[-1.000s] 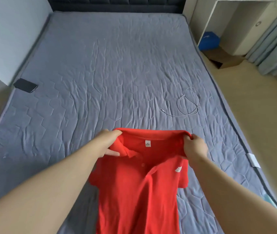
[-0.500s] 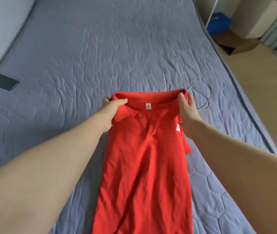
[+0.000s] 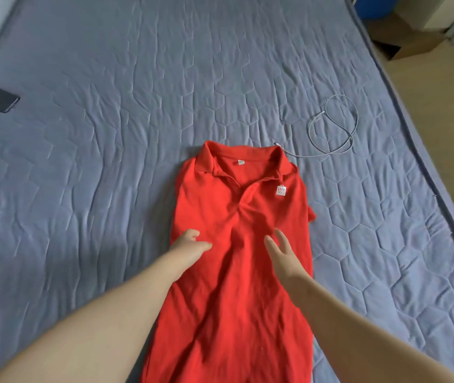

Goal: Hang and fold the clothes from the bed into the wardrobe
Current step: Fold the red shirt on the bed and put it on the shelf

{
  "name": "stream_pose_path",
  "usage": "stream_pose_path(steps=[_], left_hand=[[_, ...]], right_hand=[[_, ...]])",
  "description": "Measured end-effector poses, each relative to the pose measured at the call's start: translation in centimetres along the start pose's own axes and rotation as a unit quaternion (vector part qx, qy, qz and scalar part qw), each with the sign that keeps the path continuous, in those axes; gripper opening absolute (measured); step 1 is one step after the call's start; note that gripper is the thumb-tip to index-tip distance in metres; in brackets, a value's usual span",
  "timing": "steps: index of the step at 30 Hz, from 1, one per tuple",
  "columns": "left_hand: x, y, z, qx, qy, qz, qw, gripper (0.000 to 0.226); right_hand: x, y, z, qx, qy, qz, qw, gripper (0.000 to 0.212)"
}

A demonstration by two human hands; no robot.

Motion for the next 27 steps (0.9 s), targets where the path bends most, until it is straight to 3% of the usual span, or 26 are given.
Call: stream_pose_path(steps=[5,9,12,15,18,20,23,27], left_hand=[[-6.4,-0.7,0.5,0.002,0.028,-0.16,0.987,0.062],[-10.1,-2.0,0.2,-0.056,0.031,-0.256,0.965,0.064],[-12.6,-2.6,0.5,-0.067,0.056,-0.265,0.96,0.066],[-14.8,-2.5,0.6,-0.01,0.086,-0.226,0.97,0.083],[-16.8,-2.6,1.5,0.026,0.13,-0.194,0.972,0.098],[-18.0,-2.7,2.3,0.044,0.149,-0.187,0.97,0.088],[-19.0,-2.9,3.4,0.033,0.155,-0.214,0.964,0.051],[-20.4,-3.1,5.0,0.02,0.146,-0.254,0.956,0.047]], right_hand=[[8.6,0.2,1.5,0.069,-0.126,0.095,0.985,0.066],[13.2,0.1,2.2,0.081,-0.192,0.133,0.969,0.063],[15.3,-0.4,3.1,0.095,-0.204,0.126,0.966,0.062],[17.6,-0.3,4.1,0.14,-0.231,0.112,0.956,0.077],[19.9,0.1,5.2,0.186,-0.263,0.096,0.942,0.078],[21.8,0.1,5.8,0.196,-0.284,0.078,0.936,0.064],[22.9,0.1,5.9,0.175,-0.259,0.076,0.947,0.027],[23.2,1.3,6.4,0.161,-0.215,0.124,0.955,0.009]])
Point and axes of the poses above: each hand's wrist, its own z-axis away from the middle knuckle, its own y-axis out of the back of the hand, x = y × z, the point moved 7 cm from there along -z, towards the middle knuckle, and after that the axes turned 4 degrees about -y, right-handed, at the moved point
